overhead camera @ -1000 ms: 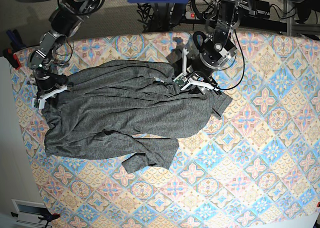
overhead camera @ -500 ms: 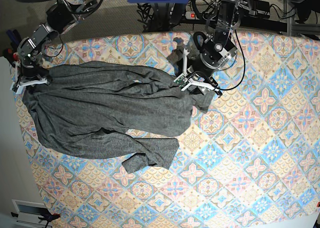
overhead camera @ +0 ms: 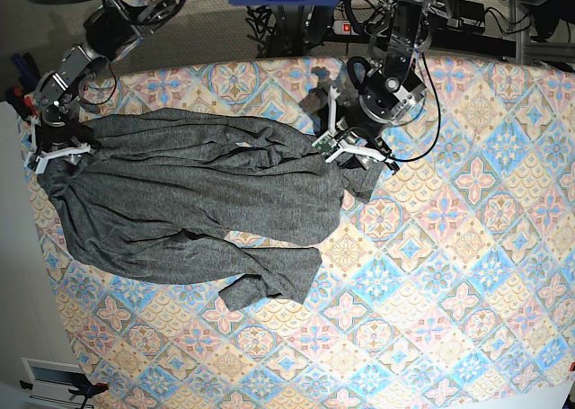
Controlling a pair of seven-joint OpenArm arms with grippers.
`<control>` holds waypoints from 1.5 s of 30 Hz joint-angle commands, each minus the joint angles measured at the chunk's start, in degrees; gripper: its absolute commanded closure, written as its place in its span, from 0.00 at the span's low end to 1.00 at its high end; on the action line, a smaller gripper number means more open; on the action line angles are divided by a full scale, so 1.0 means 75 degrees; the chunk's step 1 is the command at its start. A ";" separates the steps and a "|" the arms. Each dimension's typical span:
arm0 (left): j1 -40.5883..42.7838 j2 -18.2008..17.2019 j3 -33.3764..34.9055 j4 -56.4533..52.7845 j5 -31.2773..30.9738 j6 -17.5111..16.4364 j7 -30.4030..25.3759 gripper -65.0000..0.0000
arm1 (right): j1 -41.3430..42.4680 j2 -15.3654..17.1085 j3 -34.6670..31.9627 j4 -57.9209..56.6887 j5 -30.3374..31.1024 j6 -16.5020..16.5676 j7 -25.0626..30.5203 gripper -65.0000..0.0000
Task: Layout the t-shirt on the table in an organized manner, then fold the t-shirt properly
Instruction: 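Drag the shirt corner outward with the right gripper while the left gripper follows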
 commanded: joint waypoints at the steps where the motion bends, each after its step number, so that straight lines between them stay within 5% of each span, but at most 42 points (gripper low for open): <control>1: -0.0064 0.0001 0.0008 0.0152 -0.0023 0.0059 -0.0116 0.52 | 0.0090 0.0162 0.0032 0.0402 0.0130 -0.0007 0.0265 0.43; 11: -0.0205 -0.0010 0.0488 0.0598 -0.0105 0.0047 -0.0151 0.52 | -0.0473 0.0162 -0.0003 0.2653 0.0130 -0.0007 0.0265 0.42; 22: -0.0439 0.0001 0.1438 0.0750 -0.0105 0.0047 -0.0163 0.52 | -0.1047 -0.0026 -0.0038 0.2993 0.0119 -0.0007 0.0241 0.42; 32: -0.0591 0.0001 0.1954 0.0750 -0.0105 0.0047 -0.0163 0.52 | -0.1657 -0.0670 -0.0120 0.3790 0.0119 -0.0007 0.0253 0.42; 42: -0.0545 -0.0069 0.1907 0.0750 -0.0093 0.0047 -0.0163 0.52 | -0.2208 -0.0729 -0.0917 0.4446 0.0119 -0.0007 0.0253 0.42; 45: -0.0533 -0.0362 0.1965 0.0750 -0.0105 0.0047 -0.0163 0.52 | -0.2360 -0.1034 -0.0988 0.4599 0.0119 -0.0007 0.0253 0.42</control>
